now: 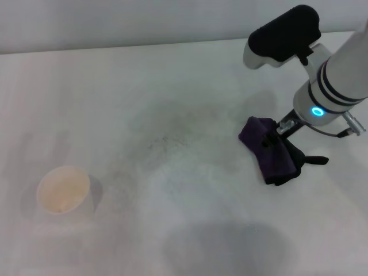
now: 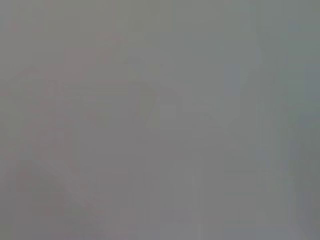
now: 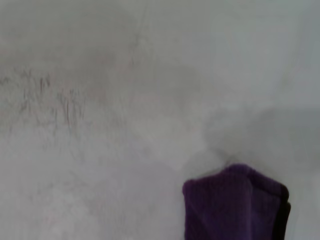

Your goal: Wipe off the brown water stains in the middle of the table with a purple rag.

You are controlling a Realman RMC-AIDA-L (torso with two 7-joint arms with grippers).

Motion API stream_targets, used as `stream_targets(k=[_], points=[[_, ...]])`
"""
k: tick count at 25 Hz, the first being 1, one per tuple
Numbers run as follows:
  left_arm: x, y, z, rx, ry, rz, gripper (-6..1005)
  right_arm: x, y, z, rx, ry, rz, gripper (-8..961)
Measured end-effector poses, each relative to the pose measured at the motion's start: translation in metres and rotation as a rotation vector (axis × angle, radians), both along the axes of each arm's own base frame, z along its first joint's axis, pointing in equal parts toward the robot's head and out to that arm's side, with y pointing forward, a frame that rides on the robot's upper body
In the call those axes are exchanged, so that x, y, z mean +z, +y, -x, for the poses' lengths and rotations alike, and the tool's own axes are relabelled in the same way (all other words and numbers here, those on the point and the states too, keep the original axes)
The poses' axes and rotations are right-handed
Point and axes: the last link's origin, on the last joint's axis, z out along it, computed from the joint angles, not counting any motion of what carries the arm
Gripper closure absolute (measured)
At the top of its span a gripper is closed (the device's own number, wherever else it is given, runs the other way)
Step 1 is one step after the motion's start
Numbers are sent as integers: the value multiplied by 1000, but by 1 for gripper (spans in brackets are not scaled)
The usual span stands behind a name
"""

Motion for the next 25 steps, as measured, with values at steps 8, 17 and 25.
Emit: stream_targets(k=[8, 17, 25], points=[[-2, 5, -1, 6, -5, 10, 106, 32, 15, -3, 90, 147, -132, 563], [-10, 11, -4, 11, -18, 33, 106, 87, 33, -53, 260, 376, -323, 548], [-20, 18, -6, 26, -44, 61, 106, 111, 25, -117, 399, 569, -547, 547]])
